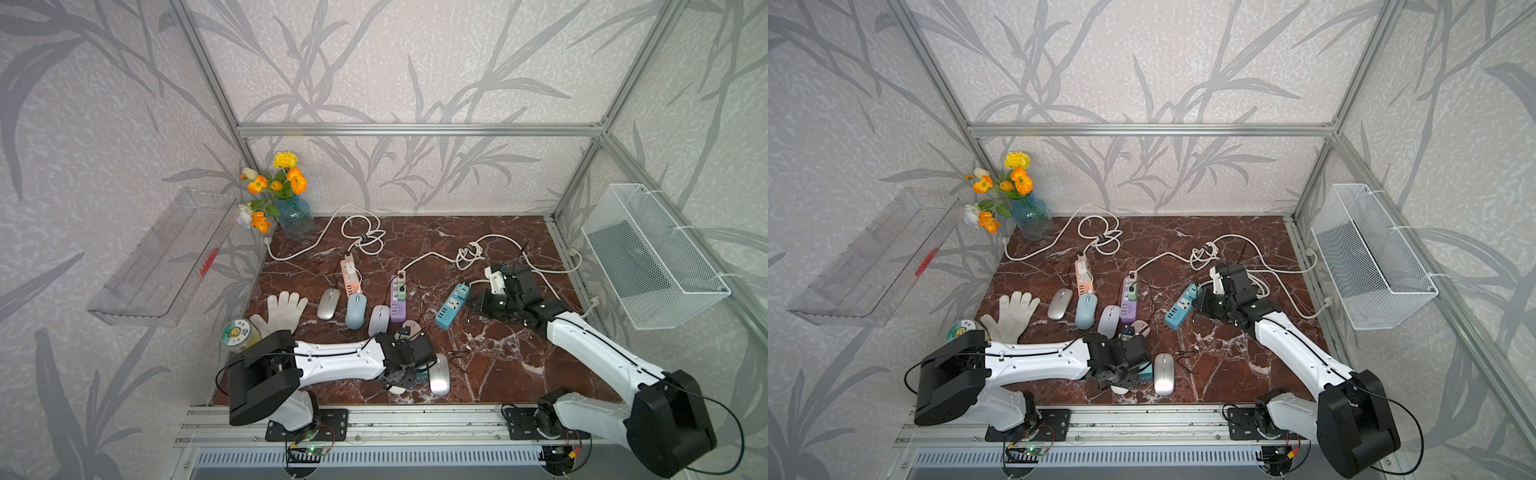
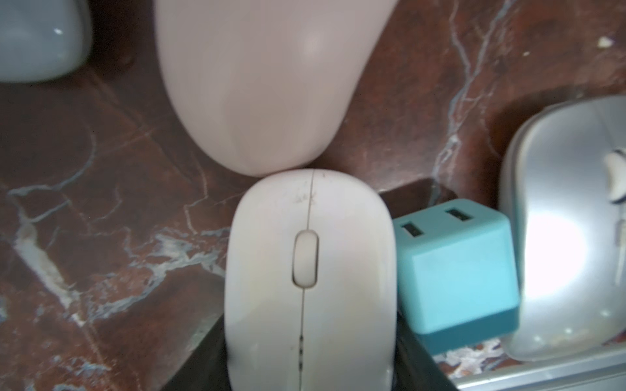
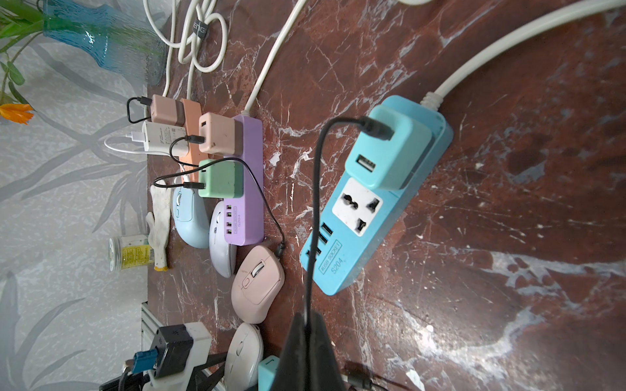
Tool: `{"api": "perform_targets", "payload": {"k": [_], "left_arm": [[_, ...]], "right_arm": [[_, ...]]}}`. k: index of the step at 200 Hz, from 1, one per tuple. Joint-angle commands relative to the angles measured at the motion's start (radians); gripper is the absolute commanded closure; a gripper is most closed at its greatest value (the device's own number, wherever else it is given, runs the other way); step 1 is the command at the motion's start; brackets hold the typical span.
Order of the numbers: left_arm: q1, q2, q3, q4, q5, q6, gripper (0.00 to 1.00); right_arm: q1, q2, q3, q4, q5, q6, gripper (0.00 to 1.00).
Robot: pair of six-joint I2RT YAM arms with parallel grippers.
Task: Unplug the wireless mouse
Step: Place the mouse at the center of the board, then place the power cord at the center of the board.
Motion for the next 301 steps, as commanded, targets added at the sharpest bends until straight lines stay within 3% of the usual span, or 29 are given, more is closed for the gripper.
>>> {"api": "perform_targets", "payload": {"k": [1, 50, 94, 147, 187, 221, 244, 268, 301], "left_arm": [[-0.003, 0.029, 0.031, 0.064, 0.055, 0.025, 1.0], [-0.005, 0.061, 0.053, 0.069, 0.066, 0.024, 1.0], [-0.005, 0.035, 0.025, 0.076, 0.063, 0.004, 0.51], [-0.003, 0.022, 0.016, 0.063, 0.047, 0.005, 0.26], [-0.002, -0.033, 0.028, -0.016, -0.016, 0.022, 0.23], [0.007, -0.14, 0.12, -0.168, -0.209, 0.087, 0.23], [0.025, -0.194, 0.166, -0.139, -0.307, 0.211, 0.24], [0.103, -0.192, 0.182, 0.016, -0.229, 0.355, 0.24], [0.197, -0.056, 0.302, 0.134, -0.146, 0.487, 0.27]], "right_arm": [[0.006, -0.031, -0.012, -0.01, 0.014, -0.008, 1.0], [0.006, -0.031, -0.011, -0.022, 0.032, -0.009, 1.0], [0.006, -0.019, -0.006, -0.037, 0.043, -0.012, 1.0], [0.006, -0.013, -0.003, -0.045, 0.049, -0.012, 1.0], [0.006, -0.022, 0.022, -0.092, 0.075, -0.05, 1.0], [0.004, -0.044, 0.06, -0.184, 0.183, -0.126, 1.0], [0.0, -0.044, 0.091, -0.229, 0.26, -0.17, 1.0], [-0.002, -0.011, 0.153, -0.292, 0.287, -0.209, 0.99], [-0.007, 0.016, 0.214, -0.327, 0.271, -0.223, 0.87]]}}
